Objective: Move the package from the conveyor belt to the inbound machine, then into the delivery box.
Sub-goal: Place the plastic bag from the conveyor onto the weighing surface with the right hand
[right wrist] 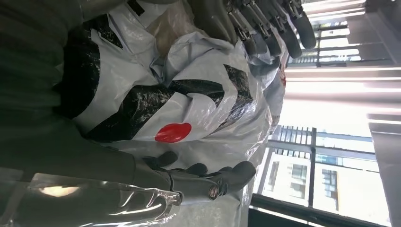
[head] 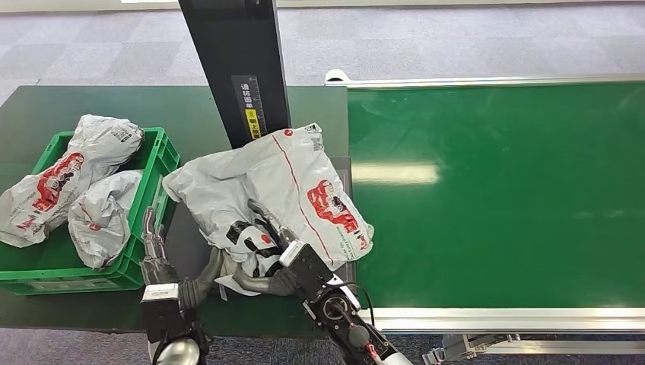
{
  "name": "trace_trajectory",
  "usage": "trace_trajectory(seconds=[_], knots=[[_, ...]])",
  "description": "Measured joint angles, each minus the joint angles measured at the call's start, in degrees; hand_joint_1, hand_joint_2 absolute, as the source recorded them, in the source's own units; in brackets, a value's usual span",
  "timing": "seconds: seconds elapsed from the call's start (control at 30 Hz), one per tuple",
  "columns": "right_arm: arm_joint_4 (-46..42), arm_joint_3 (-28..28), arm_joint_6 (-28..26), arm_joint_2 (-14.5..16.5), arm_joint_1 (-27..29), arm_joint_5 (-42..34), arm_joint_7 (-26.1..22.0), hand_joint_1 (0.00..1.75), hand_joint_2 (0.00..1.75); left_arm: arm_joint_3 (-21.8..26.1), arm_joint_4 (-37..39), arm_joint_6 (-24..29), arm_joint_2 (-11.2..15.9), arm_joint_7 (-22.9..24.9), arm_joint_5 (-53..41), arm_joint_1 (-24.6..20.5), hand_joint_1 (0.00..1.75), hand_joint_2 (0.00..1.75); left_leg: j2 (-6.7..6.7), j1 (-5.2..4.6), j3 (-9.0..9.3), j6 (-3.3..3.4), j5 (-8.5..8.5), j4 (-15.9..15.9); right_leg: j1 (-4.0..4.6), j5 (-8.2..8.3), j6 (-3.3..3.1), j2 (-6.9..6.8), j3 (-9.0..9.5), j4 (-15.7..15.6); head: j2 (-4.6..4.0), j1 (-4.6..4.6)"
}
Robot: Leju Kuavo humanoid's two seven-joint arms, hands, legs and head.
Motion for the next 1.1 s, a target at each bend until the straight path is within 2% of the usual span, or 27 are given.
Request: trace_trajectory(seconds=[0.2,0.43,0.6,0.77,0.83,0.9,1.0,1.1], knots=[[-3.4,-4.4,3.7,-0.8,2.2,0.5,0.0,0.0,1.75,1.5,-2.7,1.5,0.4,0.0,-0.4,2.3,0.0,1.75,0.01,0.0,-0.01,0.0,-0.02,0.0,-0.01,-0.01,0.0,0.01,-0.01,0.0,0.01,0.0],[-8.8,-12.1,10.8,-2.2,7.9,-0.8,0.0,0.0,1.75,4.4,-10.7,-0.8,1.5,0.0,-1.4,5.8,0.0,1.75,0.0,0.0,-0.02,-0.02,-0.03,0.0,0.0,-0.04,-0.03,0.0,-0.05,0.0,-0.01,-0.01],[-10.2,-17.0,14.6,-2.3,9.1,0.2,0.0,0.0,1.75,1.5,-14.6,1.6,3.3,0.0,-5.2,4.9,0.0,1.75,0.02,0.0,0.0,-0.01,-0.02,0.0,0.0,-0.02,-0.04,0.01,0.01,0.0,-0.01,0.01],[-12.5,-18.6,19.8,-1.3,9.0,-1.2,0.0,0.0,1.75,-1.9,-19.4,1.9,7.0,0.0,-6.7,2.3,0.0,1.75,-0.02,0.01,0.08,-0.02,0.01,0.0,0.0,-0.02,-0.05,-0.03,0.0,0.0,-0.01,-0.03],[-15.9,-19.6,20.7,-1.2,9.5,-2.3,0.0,0.0,1.75,-3.5,-19.4,-1.5,8.0,0.0,-8.9,0.7,0.0,1.75,-0.04,0.01,0.08,-0.02,0.01,0.0,0.01,-0.02,-0.05,-0.06,0.0,0.0,-0.01,-0.03],[-20.2,-21.5,21.7,-1.1,10.3,-3.5,-0.1,0.0,1.75,-4.7,-17.8,-7.1,7.9,0.0,-12.4,-1.1,0.0,1.75,-0.03,-0.02,0.07,-0.02,0.01,0.0,-0.01,-0.02,-0.04,-0.06,0.02,0.0,0.01,-0.02],[-27.3,-26.0,23.8,-1.0,11.8,-4.5,-0.1,0.0,1.75,-5.3,-12.1,-14.9,6.4,0.1,-18.8,-4.3,0.0,1.75,-0.04,-0.1,0.08,0.0,0.0,0.0,-0.11,-0.01,-0.02,-0.06,0.05,0.0,0.01,-0.01],[-33.2,-30.4,24.9,-0.7,13.3,-4.6,-0.1,0.0,1.75,-5.4,-5.8,-18.7,4.6,0.3,-22.1,-6.8,0.0,1.75,0.0,-0.13,0.08,0.01,0.0,0.0,-0.15,0.02,0.01,-0.03,0.05,0.0,-0.01,-0.01]])
